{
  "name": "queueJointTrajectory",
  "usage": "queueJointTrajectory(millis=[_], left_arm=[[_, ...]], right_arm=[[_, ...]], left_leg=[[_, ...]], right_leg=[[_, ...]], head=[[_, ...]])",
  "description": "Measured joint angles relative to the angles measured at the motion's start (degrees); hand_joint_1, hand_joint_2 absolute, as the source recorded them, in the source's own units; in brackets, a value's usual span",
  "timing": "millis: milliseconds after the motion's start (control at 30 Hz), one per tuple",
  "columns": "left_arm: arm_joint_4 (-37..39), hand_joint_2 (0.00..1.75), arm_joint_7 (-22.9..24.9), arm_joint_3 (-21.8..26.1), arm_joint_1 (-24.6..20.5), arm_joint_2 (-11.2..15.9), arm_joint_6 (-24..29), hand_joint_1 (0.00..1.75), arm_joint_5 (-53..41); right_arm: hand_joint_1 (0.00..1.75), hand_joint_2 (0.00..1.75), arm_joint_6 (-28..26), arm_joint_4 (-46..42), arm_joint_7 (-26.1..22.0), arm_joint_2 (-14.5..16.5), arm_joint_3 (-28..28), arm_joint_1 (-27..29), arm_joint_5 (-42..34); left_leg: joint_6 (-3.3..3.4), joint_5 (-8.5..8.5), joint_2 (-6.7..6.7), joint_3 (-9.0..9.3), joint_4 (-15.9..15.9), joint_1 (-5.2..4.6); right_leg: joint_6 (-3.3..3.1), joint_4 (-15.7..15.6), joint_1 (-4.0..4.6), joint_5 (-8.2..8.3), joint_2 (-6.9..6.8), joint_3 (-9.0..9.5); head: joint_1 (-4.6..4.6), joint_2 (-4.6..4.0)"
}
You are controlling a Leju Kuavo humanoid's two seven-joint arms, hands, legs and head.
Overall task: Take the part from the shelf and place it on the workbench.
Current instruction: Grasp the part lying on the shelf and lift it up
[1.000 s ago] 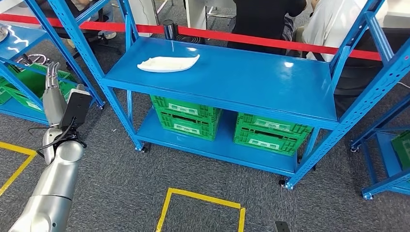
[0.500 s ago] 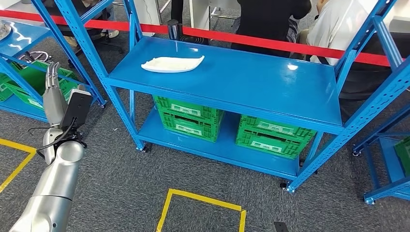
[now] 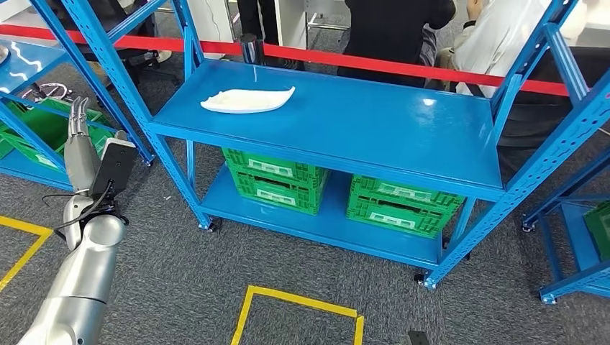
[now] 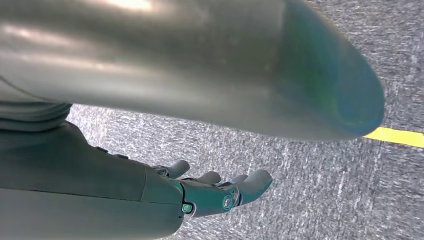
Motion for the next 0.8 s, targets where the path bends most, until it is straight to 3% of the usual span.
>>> queueJointTrajectory(millis=[133, 167, 233, 300, 333, 367, 433, 467, 500, 633, 700, 767, 800], left_arm=[[-0.1, 0.0, -0.1, 0.0, 0.0, 0.1, 0.0, 0.0, 0.0], [-0.1, 0.0, -0.1, 0.0, -0.1, 0.0, 0.0, 0.0, 0.0], [0.1, 0.0, -0.3, 0.0, -0.1, 0.0, 0.0, 0.0, 0.0], [0.3, 0.0, -0.5, 0.0, -0.1, 0.0, 0.0, 0.0, 0.1], [0.4, 0.0, -0.6, 0.0, -0.1, 0.0, 0.0, 0.0, 0.1], [0.5, 0.0, -0.6, 0.0, -0.1, 0.0, 0.0, 0.0, 0.2], [0.7, 0.0, -0.8, 0.0, -0.3, -0.1, 0.1, 0.0, 0.2], [0.8, 0.0, -0.8, 0.0, -0.5, -0.1, 0.1, 0.0, 0.2], [0.9, 0.0, -0.9, 0.0, -0.6, -0.1, 0.2, 0.0, 0.2], [1.4, 0.0, -1.2, 0.0, -1.1, -0.3, 0.6, 0.0, 0.4], [1.6, 0.0, -1.2, 0.0, -1.6, -0.4, 0.8, 0.0, 0.4], [2.0, 0.0, -1.1, 0.0, -1.7, -0.4, 0.8, 0.0, 0.4], [2.1, 0.0, -1.0, 0.0, -1.6, -0.4, 0.8, 0.0, 0.4]], right_arm=[[0.0, 0.0, 0.0, 0.0, 0.1, 0.0, -0.2, -0.1, 0.0], [0.0, 0.0, 0.0, 0.0, 0.1, 0.0, -0.2, -0.1, 0.0], [0.0, 0.0, 0.0, 0.0, 0.1, 0.0, -0.2, -0.1, 0.0], [0.0, 0.0, 0.0, 0.0, 0.1, 0.0, -0.3, 0.0, 0.0], [0.0, 0.0, 0.0, 0.0, 0.2, 0.0, -0.3, 0.1, -0.1], [0.0, 0.0, 0.0, 0.0, 0.2, 0.0, -0.4, 0.1, -0.2], [0.0, 0.0, 0.0, 0.0, 0.2, 0.0, -0.5, 0.0, -0.3], [0.0, 0.0, 0.0, 0.0, 0.2, 0.0, -0.5, -0.1, -0.4], [0.0, 0.0, 0.0, 0.0, 0.2, 0.0, -0.6, -0.1, -0.5], [0.0, 0.0, -0.1, 0.1, 0.3, 0.0, -0.7, -0.1, -0.8], [0.0, 0.0, -0.1, 0.1, 0.3, 0.0, -0.7, -0.2, -0.8], [0.0, 0.0, -0.1, 0.1, 0.3, 0.0, -0.9, -0.1, -0.9], [0.0, 0.0, -0.1, 0.1, 0.3, 0.0, -0.9, -0.1, -0.9]], left_leg=[[1.45, -0.01, -0.1, 0.38, -0.6, 0.07], [1.75, 0.04, -0.05, 0.54, -0.7, 0.21], [2.18, -0.1, 0.05, 0.64, -0.8, 0.23], [2.33, -0.28, 0.05, 0.68, -0.7, 0.17], [2.31, -0.38, 0.03, 0.75, -0.6, 0.16], [2.24, -0.54, -0.01, 0.86, -0.5, 0.16], [1.86, -0.96, -0.05, 1.08, -0.2, 0.07], [1.58, -1.17, -0.08, 1.13, -0.1, -0.01], [1.26, -1.32, -0.1, 1.16, 0.0, -0.1], [-0.21, -1.87, -0.05, 1.19, 0.3, 0.05], [-0.8, -4.15, -0.02, -0.93, 4.8, 0.14], [-1.21, -7.14, -0.02, -5.04, 12.4, 0.2], [-1.31, -7.65, -0.01, -6.7, 15.2, 0.23]], right_leg=[[1.32, 1.0, 0.0, -0.96, -0.11, -0.3], [1.56, 3.1, 0.01, -2.15, -0.13, -1.3], [1.88, 10.5, -0.06, -5.48, -0.14, -5.11], [2.05, 16.0, -0.09, -6.83, -0.14, -8.38], [2.03, 15.7, -0.1, -5.82, -0.14, -8.53], [1.94, 13.1, -0.11, -3.86, -0.15, -7.51], [1.55, 4.9, -0.01, 0.03, -0.18, -3.81], [1.3, 2.0, 0.06, 0.98, -0.18, -2.47], [1.06, 0.5, 0.16, 1.19, -0.18, -1.8], [-0.28, -0.3, 0.16, 1.22, -0.1, -1.11], [-0.84, -0.6, -0.04, 1.32, -0.11, -0.64], [-1.14, -0.6, -0.04, 1.14, -0.12, -0.48], [-1.18, -0.6, -0.03, 1.02, -0.11, -0.38]], head=[[0.09, -0.01], [0.19, -0.01], [0.37, -0.01], [0.4, -0.01], [0.4, 0.0], [0.41, 0.01], [0.41, 0.01], [0.38, 0.0], [0.36, -0.01], [0.26, -0.01], [0.01, -0.01], [-0.14, -0.01], [-0.14, -0.01]])
